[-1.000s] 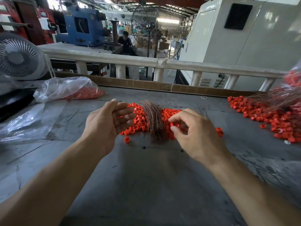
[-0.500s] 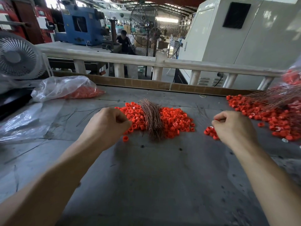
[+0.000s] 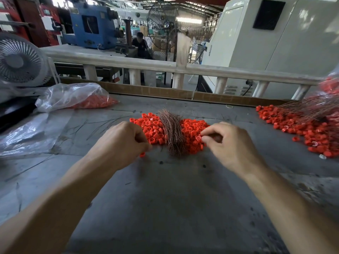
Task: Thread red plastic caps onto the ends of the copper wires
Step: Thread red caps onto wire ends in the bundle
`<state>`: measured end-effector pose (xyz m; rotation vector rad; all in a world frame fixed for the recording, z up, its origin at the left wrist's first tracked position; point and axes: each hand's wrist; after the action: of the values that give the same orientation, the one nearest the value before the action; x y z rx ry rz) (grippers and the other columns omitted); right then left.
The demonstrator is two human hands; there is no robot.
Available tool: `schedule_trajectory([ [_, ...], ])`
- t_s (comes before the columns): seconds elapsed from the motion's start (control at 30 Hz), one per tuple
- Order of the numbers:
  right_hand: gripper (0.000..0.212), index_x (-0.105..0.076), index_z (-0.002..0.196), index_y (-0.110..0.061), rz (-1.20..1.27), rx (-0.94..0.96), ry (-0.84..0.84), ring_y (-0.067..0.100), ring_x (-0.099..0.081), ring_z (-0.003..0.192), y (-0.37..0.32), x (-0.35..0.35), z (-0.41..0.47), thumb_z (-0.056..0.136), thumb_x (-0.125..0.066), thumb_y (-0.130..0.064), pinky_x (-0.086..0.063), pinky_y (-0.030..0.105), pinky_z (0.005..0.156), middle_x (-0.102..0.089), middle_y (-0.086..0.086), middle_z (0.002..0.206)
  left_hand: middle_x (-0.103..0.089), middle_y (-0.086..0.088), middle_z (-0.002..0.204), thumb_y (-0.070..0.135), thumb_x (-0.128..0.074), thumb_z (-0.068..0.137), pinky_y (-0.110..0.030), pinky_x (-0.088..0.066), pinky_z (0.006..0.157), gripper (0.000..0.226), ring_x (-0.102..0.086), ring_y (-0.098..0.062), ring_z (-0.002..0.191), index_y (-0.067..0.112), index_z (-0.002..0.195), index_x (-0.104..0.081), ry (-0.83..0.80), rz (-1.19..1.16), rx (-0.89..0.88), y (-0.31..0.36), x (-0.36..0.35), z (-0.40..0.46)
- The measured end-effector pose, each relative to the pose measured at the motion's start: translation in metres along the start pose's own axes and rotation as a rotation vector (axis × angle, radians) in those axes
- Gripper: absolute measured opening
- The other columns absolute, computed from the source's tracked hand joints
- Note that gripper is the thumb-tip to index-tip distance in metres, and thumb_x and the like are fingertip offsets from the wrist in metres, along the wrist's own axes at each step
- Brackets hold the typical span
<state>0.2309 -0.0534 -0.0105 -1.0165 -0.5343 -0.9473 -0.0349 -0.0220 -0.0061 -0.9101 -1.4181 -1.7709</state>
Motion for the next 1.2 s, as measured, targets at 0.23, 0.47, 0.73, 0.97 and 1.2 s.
schedule_trajectory([
  [0.23,0.023,-0.069,0.09,-0.029,-0.061,0.094,-0.111,0.004,-0.051,0.077,-0.018,-0.021,-0.005,0.081,-0.079,-0.047,-0.047,0.031,0.072,-0.057,-0.014,0.081,-0.067,0.011,0.059,0.051,-0.088,0.066,-0.026,-0.047,0.053,0.024,-0.061,-0.007,0.061,0.035,0.064,-0.071,-0.055,0.085,0.03,-0.003,0.006,-0.003],
  [0.47,0.012,-0.068,0.086,-0.028,-0.086,0.127,-0.101,0.005,-0.049,0.081,-0.02,-0.025,-0.008,0.087,-0.076,-0.037,-0.044,0.03,0.074,-0.058,-0.015,0.082,-0.067,0.011,0.064,0.037,-0.082,0.078,-0.029,-0.051,0.057,0.02,-0.062,-0.008,0.065,0.028,0.066,-0.069,0.008,0.049,0.008,-0.001,0.0,-0.003],
  [0.73,0.008,-0.068,0.087,-0.025,0.03,0.212,-0.015,0.008,-0.057,0.085,-0.022,-0.015,-0.008,0.093,-0.071,-0.03,-0.045,0.029,0.077,-0.065,-0.013,0.089,-0.07,0.009,0.078,0.02,-0.08,0.083,-0.034,-0.055,0.07,0.013,-0.066,-0.012,0.072,0.028,0.087,-0.071,0.025,-0.348,-0.165,0.017,-0.01,-0.009],
  [0.97,0.009,-0.063,0.096,-0.018,0.785,0.066,0.059,0.017,-0.074,0.093,-0.035,-0.011,-0.012,0.102,-0.059,-0.022,-0.06,0.03,0.062,-0.077,0.0,0.101,-0.073,0.01,0.083,0.013,-0.079,0.085,-0.028,-0.056,0.063,0.017,-0.068,-0.009,0.073,0.027,0.093,-0.073,-0.005,-0.534,-0.243,0.025,-0.016,-0.014],
  [1.2,0.013,-0.057,0.097,-0.014,1.08,-0.093,0.286,0.021,-0.066,0.054,-0.039,0.004,-0.005,0.106,-0.053,-0.022,-0.05,0.027,0.042,-0.068,0.003,0.066,-0.073,0.009,0.082,0.011,-0.078,0.086,-0.037,-0.06,0.06,0.016,-0.069,-0.023,0.068,0.025,0.093,-0.073,-0.019,-0.577,-0.251,0.025,-0.019,-0.015],
])
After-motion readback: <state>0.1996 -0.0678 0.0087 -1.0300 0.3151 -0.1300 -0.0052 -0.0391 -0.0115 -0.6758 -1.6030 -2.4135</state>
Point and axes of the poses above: each hand's wrist, its own z-axis towards the middle knuckle, its own x-axis out of the back of the hand, y = z × x
